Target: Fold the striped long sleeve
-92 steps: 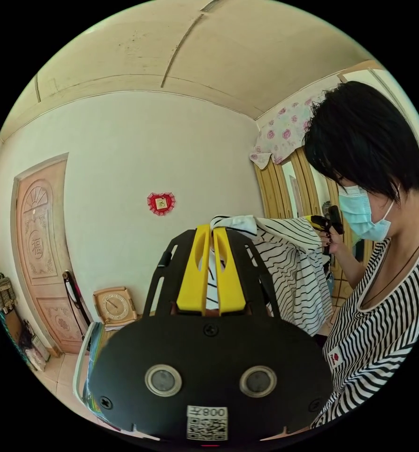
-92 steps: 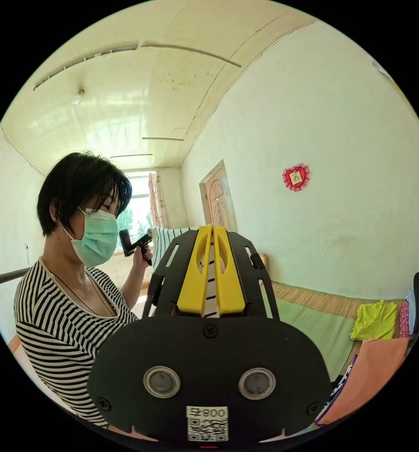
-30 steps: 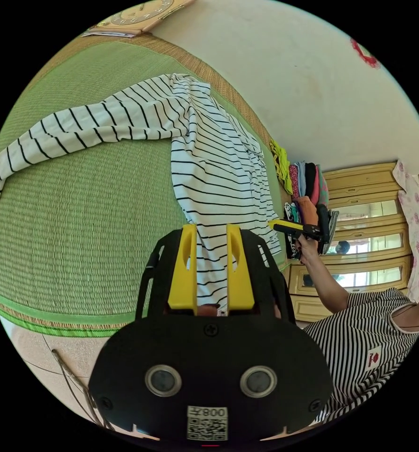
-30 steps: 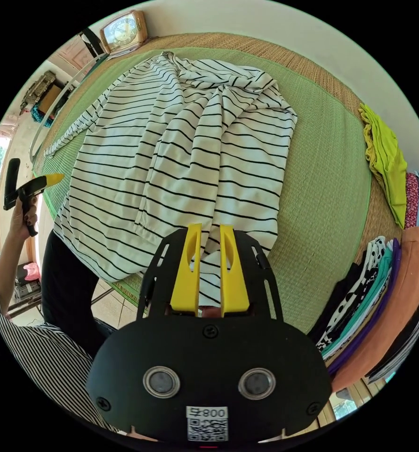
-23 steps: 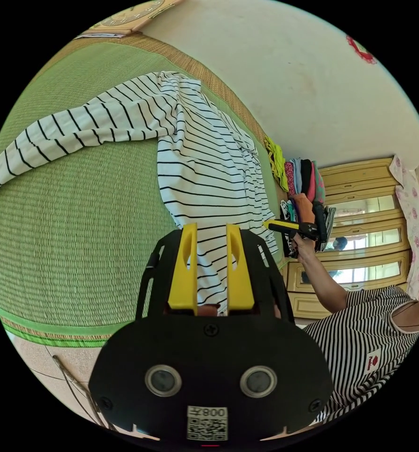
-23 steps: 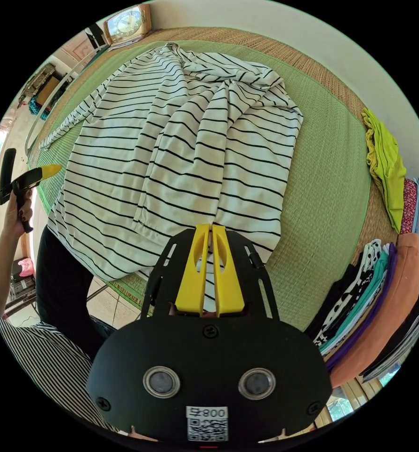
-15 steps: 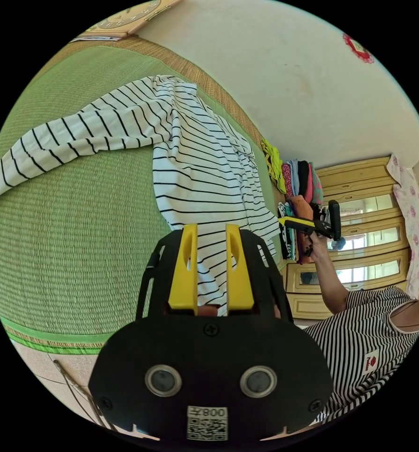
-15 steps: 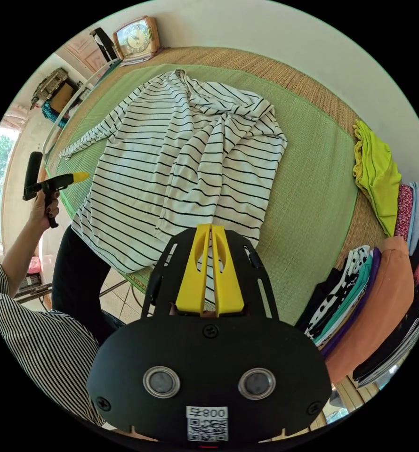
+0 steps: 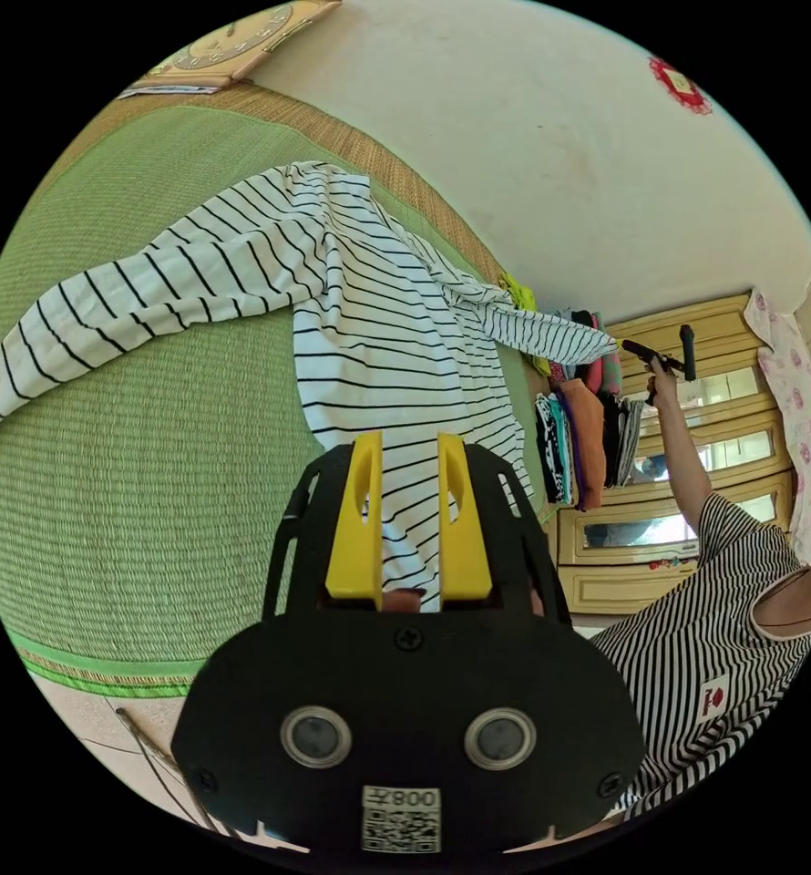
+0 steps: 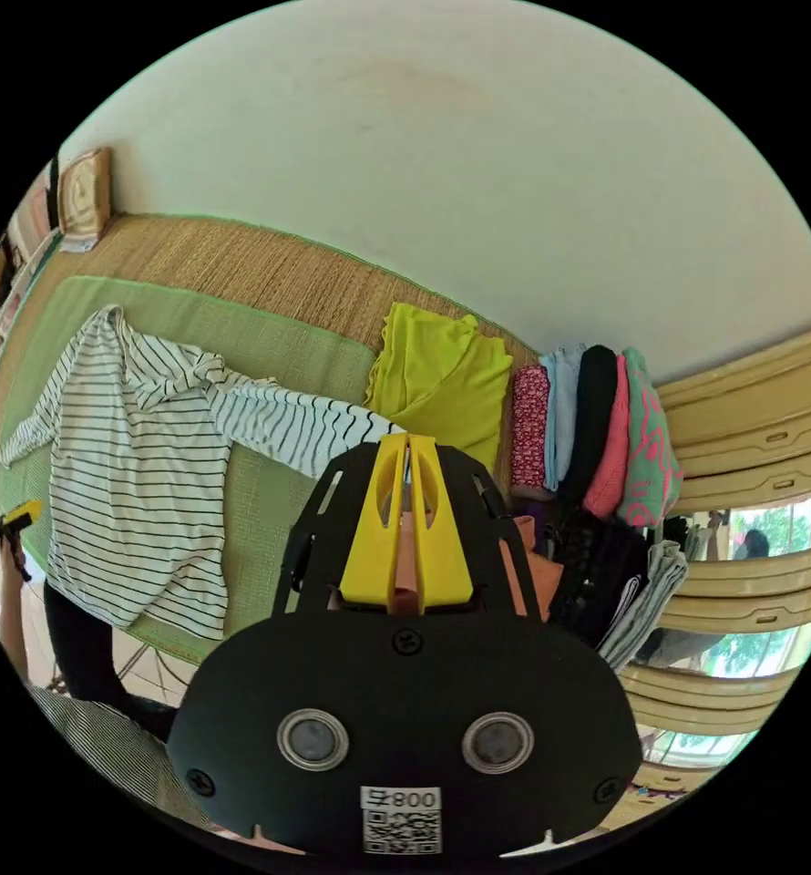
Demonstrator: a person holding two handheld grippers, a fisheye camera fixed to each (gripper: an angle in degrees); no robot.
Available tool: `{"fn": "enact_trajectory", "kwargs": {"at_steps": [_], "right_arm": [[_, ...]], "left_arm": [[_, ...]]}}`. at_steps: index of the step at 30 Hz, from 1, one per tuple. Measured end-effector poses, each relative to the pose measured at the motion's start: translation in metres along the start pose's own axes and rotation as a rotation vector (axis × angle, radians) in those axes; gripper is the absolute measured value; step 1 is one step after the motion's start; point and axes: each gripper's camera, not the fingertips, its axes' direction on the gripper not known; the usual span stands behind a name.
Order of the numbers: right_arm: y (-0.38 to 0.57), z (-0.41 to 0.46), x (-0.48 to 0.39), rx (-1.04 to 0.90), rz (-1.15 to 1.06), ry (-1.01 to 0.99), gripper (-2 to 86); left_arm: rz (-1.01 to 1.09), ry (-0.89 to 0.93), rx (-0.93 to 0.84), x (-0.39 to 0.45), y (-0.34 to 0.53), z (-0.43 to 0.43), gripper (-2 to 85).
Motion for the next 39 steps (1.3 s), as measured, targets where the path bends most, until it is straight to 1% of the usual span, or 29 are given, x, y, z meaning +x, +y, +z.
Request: {"fn": "enact_trajectory", "kwargs": {"at_steps": [2,3,4,5,7,8,10,12,13,15,19,24,29,36,39], "right_arm": [[0.002,0.016,0.023,-0.033,0.067,-0.112,6.3],[0.013,0.028,0.027,-0.038,0.089,-0.213,7.7],[0.030,0.040,0.023,-0.039,0.088,-0.311,8.1],[0.040,0.046,0.018,-0.044,0.078,-0.352,8.3],[0.089,0.076,-0.019,-0.096,0.011,-0.474,8.4],[0.102,0.085,-0.030,-0.129,-0.007,-0.496,8.4],[0.152,0.119,-0.074,-0.260,-0.066,-0.565,8.4],[0.180,0.141,-0.096,-0.345,-0.084,-0.565,8.6],[0.193,0.151,-0.103,-0.376,-0.071,-0.595,8.4],[0.205,0.161,-0.105,-0.399,-0.030,-0.663,8.0],[0.212,0.171,-0.097,-0.401,0.009,-0.650,5.9],[0.212,0.178,-0.088,-0.417,0.013,-0.608,1.9],[0.210,0.178,-0.077,-0.428,-0.011,-0.648,0.2],[0.216,0.127,-0.035,-0.329,-0.072,-0.772,-0.1],[0.224,0.111,-0.021,-0.303,-0.094,-0.828,-0.1]], "left_arm": [[-0.005,0.005,-0.016,-0.002,0.005,0.003,10.5],[-0.005,0.001,-0.033,-0.003,0.010,0.004,11.0],[-0.007,-0.007,-0.043,-0.003,0.013,0.005,11.3],[-0.014,-0.017,-0.065,-0.004,0.020,0.006,11.9],[-0.028,-0.028,-0.100,-0.004,0.032,0.007,12.6],[-0.036,-0.041,-0.125,-0.004,0.040,0.007,12.9],[-0.041,-0.072,-0.162,-0.002,0.052,0.008,13.2],[-0.042,-0.119,-0.196,0.002,0.063,0.009,13.5],[-0.043,-0.120,-0.198,0.003,0.065,0.010,13.5],[-0.046,-0.120,-0.200,0.007,0.070,0.012,13.3],[-0.021,-0.159,-0.218,0.013,0.070,0.021,11.7],[-0.035,-0.254,-0.239,0.016,0.067,0.026,4.0],[-0.075,-0.171,-0.189,0.017,0.069,0.016,1.6],[-0.073,-0.090,-0.067,0.031,0.075,-0.024,1.0],[-0.078,-0.077,-0.044,0.034,0.076,-0.038,1.0]]}}
